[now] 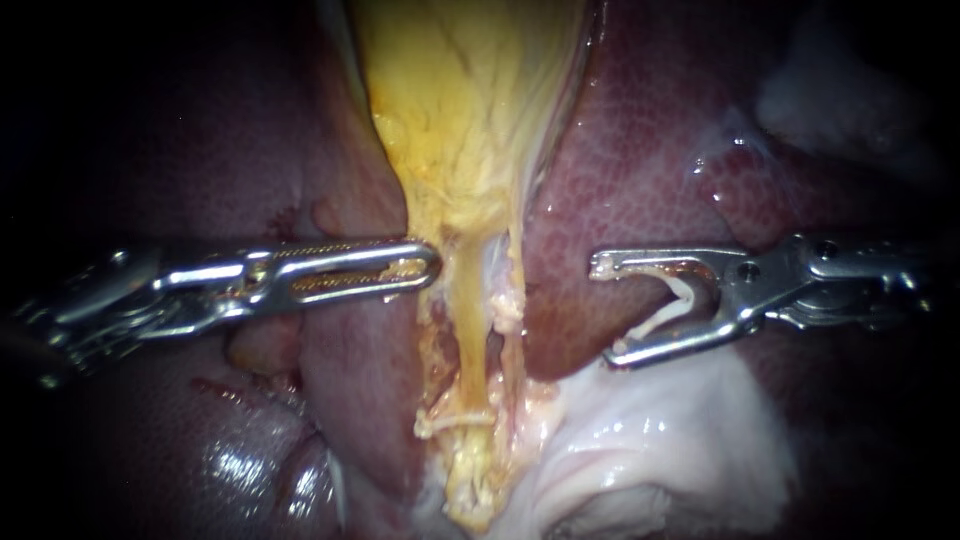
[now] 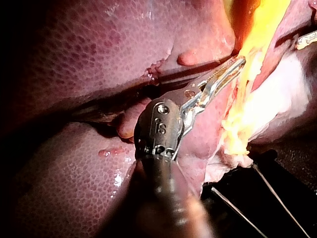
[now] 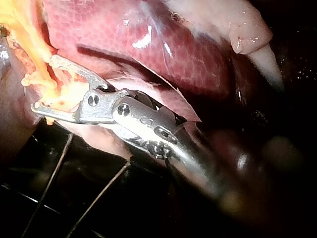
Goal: Clipping second clip left tube
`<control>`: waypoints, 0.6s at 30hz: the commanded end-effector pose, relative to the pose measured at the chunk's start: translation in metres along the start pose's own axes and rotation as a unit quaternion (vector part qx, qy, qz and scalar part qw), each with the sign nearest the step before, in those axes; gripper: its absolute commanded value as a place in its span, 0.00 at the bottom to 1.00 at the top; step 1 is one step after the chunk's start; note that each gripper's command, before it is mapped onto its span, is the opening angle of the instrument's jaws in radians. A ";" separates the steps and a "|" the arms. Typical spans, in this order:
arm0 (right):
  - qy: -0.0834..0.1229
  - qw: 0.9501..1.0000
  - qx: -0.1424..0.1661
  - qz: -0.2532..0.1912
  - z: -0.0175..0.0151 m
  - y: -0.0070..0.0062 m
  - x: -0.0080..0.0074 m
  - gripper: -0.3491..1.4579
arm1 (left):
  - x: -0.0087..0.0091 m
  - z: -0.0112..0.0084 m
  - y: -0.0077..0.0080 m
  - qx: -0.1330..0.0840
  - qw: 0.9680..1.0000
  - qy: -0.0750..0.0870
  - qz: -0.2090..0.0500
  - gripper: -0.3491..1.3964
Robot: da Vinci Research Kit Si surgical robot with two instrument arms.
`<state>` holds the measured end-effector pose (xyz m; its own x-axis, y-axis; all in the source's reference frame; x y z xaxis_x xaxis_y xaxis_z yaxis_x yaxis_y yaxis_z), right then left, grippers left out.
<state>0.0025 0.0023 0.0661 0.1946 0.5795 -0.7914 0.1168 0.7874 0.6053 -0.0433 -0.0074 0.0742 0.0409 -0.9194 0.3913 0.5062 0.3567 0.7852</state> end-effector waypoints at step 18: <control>0.001 1.000 0.003 -0.006 0.0014 0.0002 -0.0014 0.52 | -0.0067 -0.0102 -0.0003 -0.015 0.999 -0.032 -0.015 0.00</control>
<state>0.0039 0.0011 0.0677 0.1896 0.5677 -0.8011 0.1280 0.7946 0.5934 -0.0350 -0.0031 0.0664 -0.0289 -0.9171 0.3976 0.5312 0.3229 0.7833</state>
